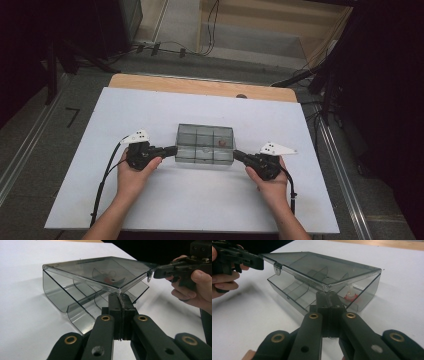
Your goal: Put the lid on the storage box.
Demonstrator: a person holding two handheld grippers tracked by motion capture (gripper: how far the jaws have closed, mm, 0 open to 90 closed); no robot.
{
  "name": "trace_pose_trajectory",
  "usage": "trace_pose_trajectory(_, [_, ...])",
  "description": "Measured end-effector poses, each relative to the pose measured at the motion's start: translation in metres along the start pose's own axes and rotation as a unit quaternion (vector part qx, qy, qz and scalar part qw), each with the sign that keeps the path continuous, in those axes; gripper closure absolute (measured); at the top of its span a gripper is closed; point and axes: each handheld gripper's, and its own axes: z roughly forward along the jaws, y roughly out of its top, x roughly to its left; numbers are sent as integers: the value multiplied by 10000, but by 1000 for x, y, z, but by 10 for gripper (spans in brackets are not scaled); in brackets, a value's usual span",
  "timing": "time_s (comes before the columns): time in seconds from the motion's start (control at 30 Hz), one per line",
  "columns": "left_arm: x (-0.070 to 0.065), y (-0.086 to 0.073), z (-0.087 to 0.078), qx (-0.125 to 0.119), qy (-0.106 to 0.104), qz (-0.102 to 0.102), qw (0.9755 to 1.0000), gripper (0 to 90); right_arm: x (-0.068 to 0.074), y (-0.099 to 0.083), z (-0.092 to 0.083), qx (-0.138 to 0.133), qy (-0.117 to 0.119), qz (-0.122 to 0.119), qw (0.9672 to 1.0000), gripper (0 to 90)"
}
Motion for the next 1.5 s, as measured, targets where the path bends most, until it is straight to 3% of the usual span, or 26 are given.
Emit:
trace_pose_trajectory(0.7, [1, -13, 3, 229, 79, -37, 9997, 887, -1, -12, 2, 256, -27, 6, 9997, 877])
trace_pose_trajectory(1.5, [2, -22, 3, 537, 110, -258, 9982, 884, -1, -24, 1, 393, -71, 144, 9991, 865])
